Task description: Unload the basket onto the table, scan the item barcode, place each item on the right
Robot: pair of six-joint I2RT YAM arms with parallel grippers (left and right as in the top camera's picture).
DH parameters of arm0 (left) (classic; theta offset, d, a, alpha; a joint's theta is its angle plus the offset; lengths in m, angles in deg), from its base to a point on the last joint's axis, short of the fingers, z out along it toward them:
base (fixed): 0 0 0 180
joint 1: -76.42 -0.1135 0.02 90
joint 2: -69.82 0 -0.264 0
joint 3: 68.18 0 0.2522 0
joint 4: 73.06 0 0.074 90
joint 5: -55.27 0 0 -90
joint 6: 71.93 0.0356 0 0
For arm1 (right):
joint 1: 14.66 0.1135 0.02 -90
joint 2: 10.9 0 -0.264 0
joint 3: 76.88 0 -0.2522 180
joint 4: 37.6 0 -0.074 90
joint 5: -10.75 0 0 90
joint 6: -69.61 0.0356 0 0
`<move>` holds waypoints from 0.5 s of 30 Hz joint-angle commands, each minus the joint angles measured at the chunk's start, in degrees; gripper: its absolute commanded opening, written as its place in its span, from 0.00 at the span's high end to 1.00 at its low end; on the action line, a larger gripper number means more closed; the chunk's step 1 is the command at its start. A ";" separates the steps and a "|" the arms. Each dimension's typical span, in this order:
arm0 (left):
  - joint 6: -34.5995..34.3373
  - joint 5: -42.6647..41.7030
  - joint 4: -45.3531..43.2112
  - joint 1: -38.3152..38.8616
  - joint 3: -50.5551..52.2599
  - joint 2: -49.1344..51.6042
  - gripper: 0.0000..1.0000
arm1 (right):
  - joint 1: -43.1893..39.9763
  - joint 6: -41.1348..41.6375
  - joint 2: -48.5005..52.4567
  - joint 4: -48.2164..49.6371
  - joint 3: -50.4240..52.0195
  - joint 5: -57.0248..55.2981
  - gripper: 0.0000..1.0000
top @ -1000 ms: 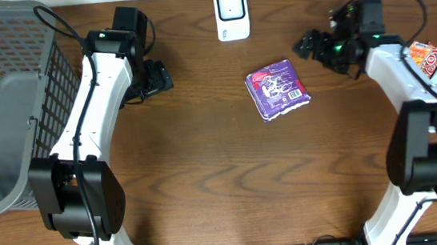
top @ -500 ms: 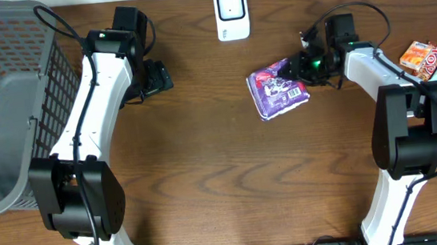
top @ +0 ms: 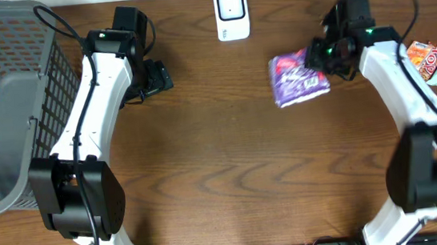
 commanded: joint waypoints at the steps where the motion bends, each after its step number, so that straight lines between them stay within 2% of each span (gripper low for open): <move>1: 0.33 0.74 0.20 -0.24 0.09 -0.66 0.02 | 5.29 4.55 -3.93 -2.34 -1.44 -28.06 0.99; 4: 0.33 0.74 0.20 -0.24 0.09 -0.66 0.02 | 10.34 8.17 -3.52 -4.94 -1.25 -47.56 0.99; 7: 0.33 0.74 0.20 -0.24 0.09 -0.66 0.02 | 14.43 9.66 -1.05 -6.43 -1.07 -59.12 0.99; 10: 0.33 0.74 0.20 -0.24 0.09 -0.66 0.02 | 17.62 9.66 2.75 -6.43 -1.07 -60.81 0.99; 15: 0.33 0.74 0.20 -0.24 0.09 -0.66 0.02 | 22.88 9.66 8.48 -4.50 -1.07 -55.78 0.96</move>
